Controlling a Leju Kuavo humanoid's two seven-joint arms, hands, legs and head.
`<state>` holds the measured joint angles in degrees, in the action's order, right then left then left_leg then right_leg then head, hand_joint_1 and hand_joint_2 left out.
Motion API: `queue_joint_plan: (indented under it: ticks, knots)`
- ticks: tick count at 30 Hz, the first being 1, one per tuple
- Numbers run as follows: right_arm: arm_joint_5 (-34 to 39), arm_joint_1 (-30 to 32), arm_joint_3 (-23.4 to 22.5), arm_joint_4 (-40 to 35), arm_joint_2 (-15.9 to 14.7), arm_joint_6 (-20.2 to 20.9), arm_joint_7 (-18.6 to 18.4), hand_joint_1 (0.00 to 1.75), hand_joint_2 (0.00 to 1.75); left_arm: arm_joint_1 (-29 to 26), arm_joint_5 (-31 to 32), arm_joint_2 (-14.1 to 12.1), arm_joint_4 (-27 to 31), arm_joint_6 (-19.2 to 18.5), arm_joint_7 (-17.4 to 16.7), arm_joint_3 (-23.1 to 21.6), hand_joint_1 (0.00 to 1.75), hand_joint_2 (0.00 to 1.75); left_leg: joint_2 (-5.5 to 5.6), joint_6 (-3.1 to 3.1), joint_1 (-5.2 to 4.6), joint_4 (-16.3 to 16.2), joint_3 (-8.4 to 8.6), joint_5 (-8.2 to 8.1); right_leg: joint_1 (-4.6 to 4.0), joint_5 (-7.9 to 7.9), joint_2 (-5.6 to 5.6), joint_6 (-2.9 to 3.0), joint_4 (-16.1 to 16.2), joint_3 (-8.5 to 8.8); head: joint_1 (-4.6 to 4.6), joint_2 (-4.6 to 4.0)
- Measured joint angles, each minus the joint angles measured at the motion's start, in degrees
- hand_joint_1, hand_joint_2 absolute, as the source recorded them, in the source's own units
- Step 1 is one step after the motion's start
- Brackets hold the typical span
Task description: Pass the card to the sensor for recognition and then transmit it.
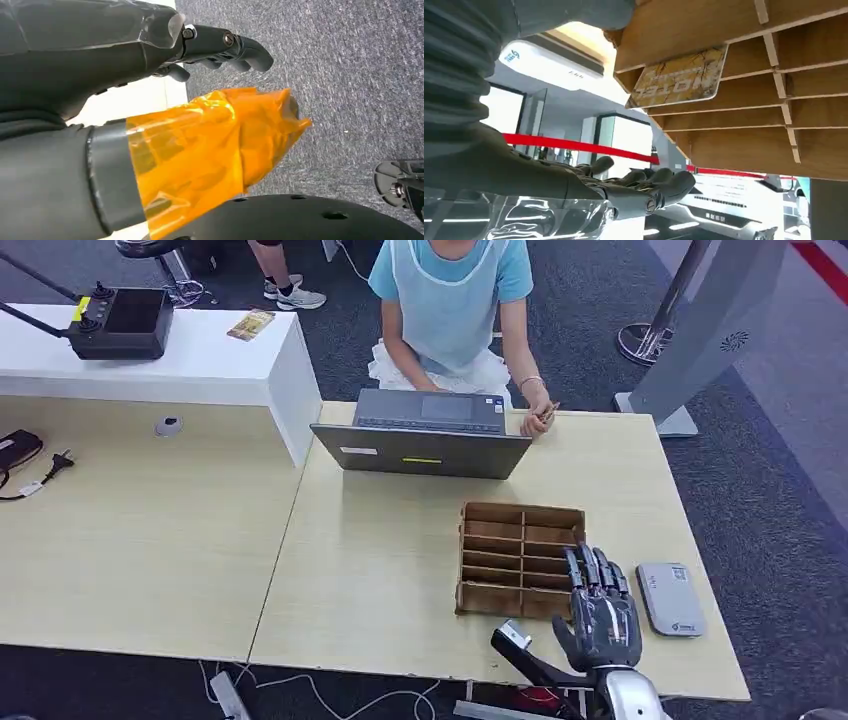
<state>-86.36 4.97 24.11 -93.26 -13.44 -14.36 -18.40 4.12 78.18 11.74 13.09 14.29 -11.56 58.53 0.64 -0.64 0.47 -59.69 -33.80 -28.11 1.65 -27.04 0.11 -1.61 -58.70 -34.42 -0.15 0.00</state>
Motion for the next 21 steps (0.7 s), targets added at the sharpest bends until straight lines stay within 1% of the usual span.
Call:
queue_joint_plan:
  ticks: [2, 3, 5, 8, 15, 18, 19, 21]
  knots:
    - [0.13, -0.01, -0.07, 0.22, 0.0, 0.0, 0.0, 0.42, 1.75, 0.0, 0.0, 0.0, 0.0, 0.0, 0.0, 0.0, 0.0, 0.0, 0.0, 0.0, 0.0, 0.0, 0.0, 0.0, 0.0, 0.0, 0.0, 0.0, 0.0, 0.0, 0.0, 0.0]
    - [0.15, -0.02, -0.09, 0.35, 0.0, 0.07, 0.0, 0.59, 1.75, 0.0, -0.02, 0.0, 0.0, 0.0, 0.0, 0.0, 0.0, 0.0, 0.0, 0.0, 0.0, 0.0, 0.0, 0.0, 0.0, 0.0, 0.0, 0.0, 0.0, 0.0, 0.0, 0.0]
    - [0.17, -0.02, -0.15, 0.5, 0.02, 0.07, 0.02, 0.61, 1.75, 0.0, -0.04, 0.0, 0.0, -0.02, 0.0, 0.0, 0.0, 0.0, 0.0, 0.0, 0.0, 0.0, 0.0, 0.0, 0.0, 0.0, 0.0, 0.0, 0.0, 0.0, -0.02, 0.0]
    - [0.31, -0.03, -0.2, 0.74, 0.04, 0.15, 0.02, 0.61, 1.75, 0.0, -0.11, 0.02, 0.0, 0.0, 0.0, 0.0, 0.0, 0.0, 0.0, 0.0, 0.0, 0.0, 0.0, 0.0, 0.0, 0.0, 0.0, 0.0, 0.0, 0.0, 0.0, 0.0]
    - [0.33, -0.07, -0.24, 1.05, 0.13, 0.18, 0.04, 0.54, 1.75, 0.0, -0.2, 0.02, 0.0, 0.0, 0.0, 0.02, 0.0, 0.0, 0.0, 0.0, 0.0, 0.0, 0.0, 0.0, 0.0, 0.0, 0.0, 0.0, 0.0, 0.0, 0.0, 0.0]
    - [0.35, -0.11, -0.24, 1.16, 0.17, 0.26, 0.04, 0.56, 1.75, 0.0, -0.33, 0.02, 0.0, 0.0, 0.0, 0.02, 0.0, 0.0, 0.0, 0.0, 0.0, 0.0, 0.0, 0.0, 0.0, 0.0, 0.0, 0.0, 0.0, 0.0, 0.0, 0.0]
    - [0.35, -0.14, -0.24, 1.16, 0.17, 0.29, 0.04, 0.52, 1.75, 0.0, -0.35, 0.02, 0.0, 0.0, 0.0, 0.02, 0.0, 0.0, 0.0, 0.0, 0.0, 0.0, 0.0, 0.0, 0.0, 0.0, 0.0, 0.0, 0.0, 0.0, 0.0, 0.0]
    - [0.35, -0.14, -0.24, 1.16, 0.2, 0.29, 0.04, 0.54, 1.75, 0.0, -0.35, 0.02, 0.0, 0.0, 0.0, 0.02, 0.0, 0.0, 0.0, 0.0, 0.0, 0.0, 0.0, 0.0, 0.0, 0.0, 0.0, 0.0, 0.0, 0.0, 0.0, 0.0]
